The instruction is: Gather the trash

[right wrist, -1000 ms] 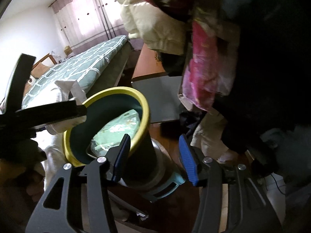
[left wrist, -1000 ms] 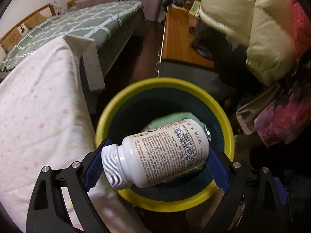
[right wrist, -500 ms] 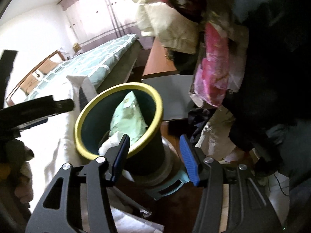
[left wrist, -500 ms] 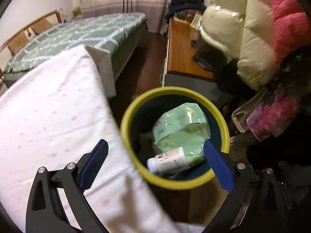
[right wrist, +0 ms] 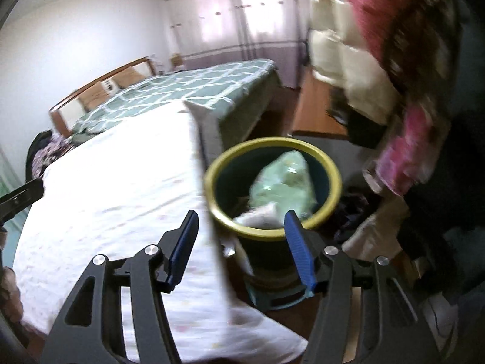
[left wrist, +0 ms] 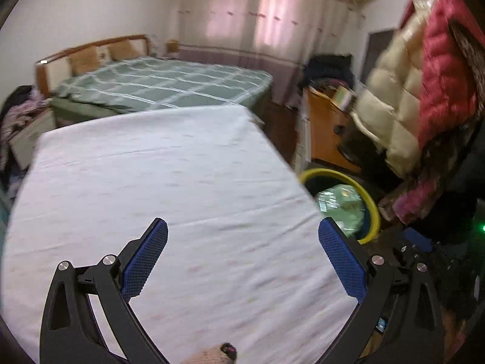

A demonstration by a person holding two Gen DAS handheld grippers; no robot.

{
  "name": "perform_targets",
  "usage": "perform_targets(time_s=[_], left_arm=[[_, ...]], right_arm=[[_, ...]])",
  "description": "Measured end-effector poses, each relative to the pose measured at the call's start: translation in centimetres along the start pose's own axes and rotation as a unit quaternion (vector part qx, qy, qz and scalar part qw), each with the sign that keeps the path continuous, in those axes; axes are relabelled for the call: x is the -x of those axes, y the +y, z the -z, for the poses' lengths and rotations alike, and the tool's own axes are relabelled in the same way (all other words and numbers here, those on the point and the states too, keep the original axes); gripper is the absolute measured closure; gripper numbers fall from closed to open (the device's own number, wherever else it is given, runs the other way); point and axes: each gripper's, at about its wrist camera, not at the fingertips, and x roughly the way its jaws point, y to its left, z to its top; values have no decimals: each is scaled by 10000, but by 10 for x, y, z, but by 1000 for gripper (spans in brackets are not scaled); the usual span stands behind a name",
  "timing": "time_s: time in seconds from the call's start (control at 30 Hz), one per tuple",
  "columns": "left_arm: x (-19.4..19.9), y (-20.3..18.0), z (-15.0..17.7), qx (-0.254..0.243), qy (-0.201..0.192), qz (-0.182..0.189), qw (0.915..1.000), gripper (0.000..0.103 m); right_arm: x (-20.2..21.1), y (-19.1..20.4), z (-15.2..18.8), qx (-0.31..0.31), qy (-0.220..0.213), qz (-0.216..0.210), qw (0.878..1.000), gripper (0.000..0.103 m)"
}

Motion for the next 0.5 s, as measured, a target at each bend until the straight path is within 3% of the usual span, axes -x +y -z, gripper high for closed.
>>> perform_targets(time_s=[0.27, 0.5], left_arm=[[97, 84, 34, 235, -624, -934, 9934, 5], [125, 122, 56, 529, -650, -1125, 9901, 5]], right_arm=[[18, 65, -8, 573, -200, -348, 9976, 46], [19, 94, -11, 848, -219, -469, 9951, 45]])
